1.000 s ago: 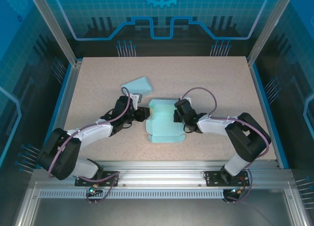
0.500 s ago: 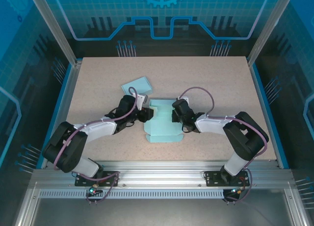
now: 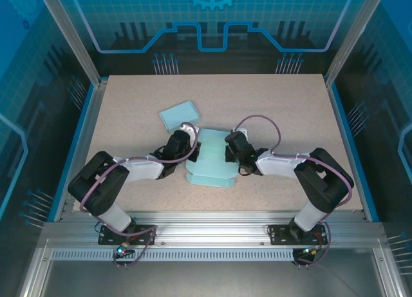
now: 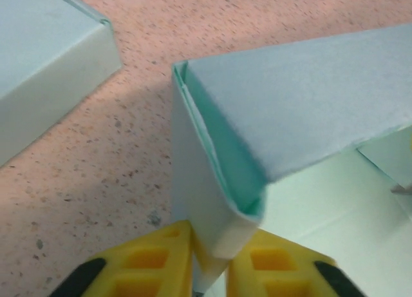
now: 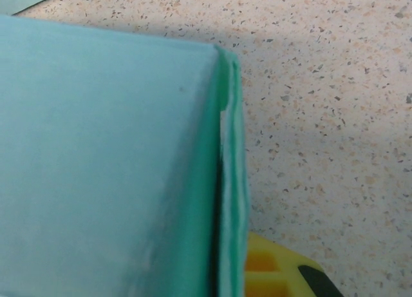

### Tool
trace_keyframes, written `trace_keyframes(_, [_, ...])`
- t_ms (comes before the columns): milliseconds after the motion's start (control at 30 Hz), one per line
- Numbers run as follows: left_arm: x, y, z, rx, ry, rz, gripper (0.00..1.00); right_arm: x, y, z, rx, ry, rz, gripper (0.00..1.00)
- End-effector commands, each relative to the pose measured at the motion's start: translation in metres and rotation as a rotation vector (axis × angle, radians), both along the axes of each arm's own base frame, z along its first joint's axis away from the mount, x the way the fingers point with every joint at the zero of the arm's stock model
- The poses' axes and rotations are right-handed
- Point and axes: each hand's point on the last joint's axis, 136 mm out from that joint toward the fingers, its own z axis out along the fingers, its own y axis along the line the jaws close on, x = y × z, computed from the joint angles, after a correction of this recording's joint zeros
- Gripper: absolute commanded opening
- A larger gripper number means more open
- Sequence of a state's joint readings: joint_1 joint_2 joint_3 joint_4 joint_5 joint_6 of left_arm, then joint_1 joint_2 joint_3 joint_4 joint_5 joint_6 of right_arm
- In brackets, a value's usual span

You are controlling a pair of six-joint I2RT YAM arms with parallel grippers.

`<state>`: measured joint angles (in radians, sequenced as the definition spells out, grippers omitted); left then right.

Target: Fold the paper box

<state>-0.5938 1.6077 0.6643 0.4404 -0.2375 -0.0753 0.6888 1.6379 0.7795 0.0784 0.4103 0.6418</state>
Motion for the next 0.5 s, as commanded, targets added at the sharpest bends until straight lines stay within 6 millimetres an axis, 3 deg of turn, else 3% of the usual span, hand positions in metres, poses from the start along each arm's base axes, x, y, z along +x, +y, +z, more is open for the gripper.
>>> trace_keyframes(0, [0.015, 0.004, 0.027, -0.003, -0.156, 0.108, 0.11, -0.018, 0.016, 0.001, 0.075, 0.065, 0.025, 0.00])
trace_keyframes(167, [0.017, 0.006, 0.032, 0.054, -0.218, 0.205, 0.08, -0.027, 0.029, 0.002, 0.116, 0.102, 0.004, 0.00])
trace_keyframes(467, [0.021, 0.046, 0.036, 0.056, -0.235, 0.505, 0.11, -0.042, 0.056, 0.011, 0.186, 0.054, -0.010, 0.00])
